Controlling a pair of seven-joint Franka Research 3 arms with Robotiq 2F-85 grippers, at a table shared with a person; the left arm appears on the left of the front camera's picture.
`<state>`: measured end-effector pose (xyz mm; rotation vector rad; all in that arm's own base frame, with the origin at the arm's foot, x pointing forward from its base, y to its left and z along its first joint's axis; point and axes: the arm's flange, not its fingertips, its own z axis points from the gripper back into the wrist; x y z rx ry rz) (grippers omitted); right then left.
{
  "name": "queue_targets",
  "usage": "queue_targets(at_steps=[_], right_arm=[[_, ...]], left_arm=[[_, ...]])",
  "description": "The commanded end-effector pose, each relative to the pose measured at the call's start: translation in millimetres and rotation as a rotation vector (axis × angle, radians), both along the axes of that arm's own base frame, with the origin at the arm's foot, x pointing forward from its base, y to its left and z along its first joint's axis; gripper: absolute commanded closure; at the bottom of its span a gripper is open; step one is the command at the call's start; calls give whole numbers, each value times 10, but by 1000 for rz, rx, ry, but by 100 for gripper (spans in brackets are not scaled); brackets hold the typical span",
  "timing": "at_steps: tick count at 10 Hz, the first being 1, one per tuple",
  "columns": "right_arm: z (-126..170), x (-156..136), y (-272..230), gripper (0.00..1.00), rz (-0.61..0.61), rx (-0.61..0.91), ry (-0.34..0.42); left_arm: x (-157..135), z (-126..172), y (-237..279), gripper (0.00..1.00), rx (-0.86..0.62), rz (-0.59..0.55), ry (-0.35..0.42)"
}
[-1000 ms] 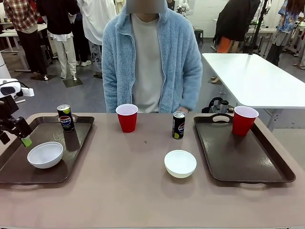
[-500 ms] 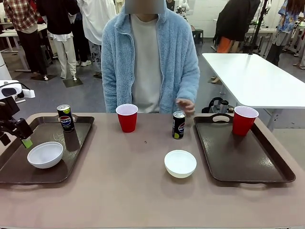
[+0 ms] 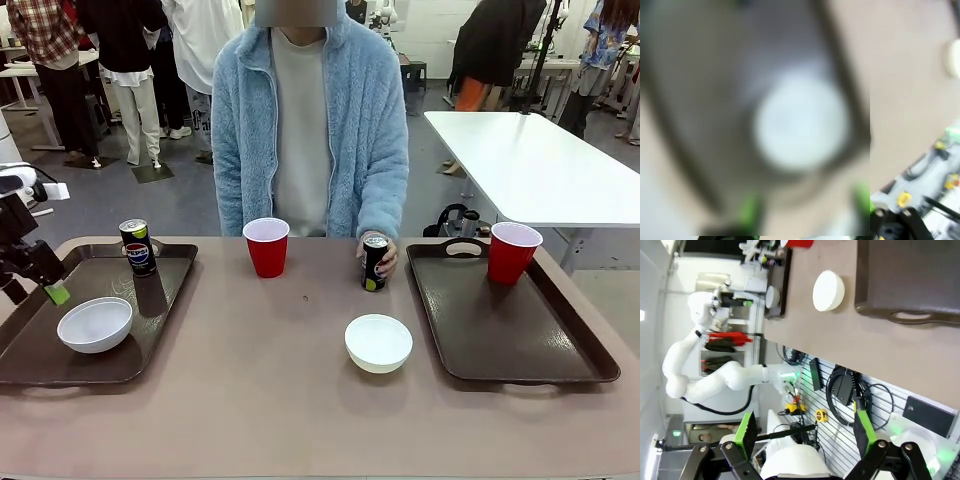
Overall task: Prepare tableware on both trays.
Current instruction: Pick up a Picnic Bowl from the table and place it on a Handle tray.
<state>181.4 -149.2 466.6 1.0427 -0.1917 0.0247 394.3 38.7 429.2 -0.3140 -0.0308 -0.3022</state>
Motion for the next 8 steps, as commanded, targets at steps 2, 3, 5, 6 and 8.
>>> queue_targets(at_steps=[2, 3, 5, 6, 8], right_arm=[[640, 60, 783, 0, 21, -190, 51], [734, 175, 1046, 0, 6, -248, 64], [748, 408, 1609, 0, 8, -352, 91], [728, 549, 1948, 0, 24, -407, 93], [578, 736, 2467, 0, 53, -491, 99]], left_arm=[[140, 57, 768, 8, -472, -143, 104], [112, 47, 1068, 8, -617, -155, 87], [26, -73, 1668, 8, -793, -52, 33], [84, -162, 1991, 8, -864, 27, 16], [105, -380, 2364, 8, -936, 156, 19]])
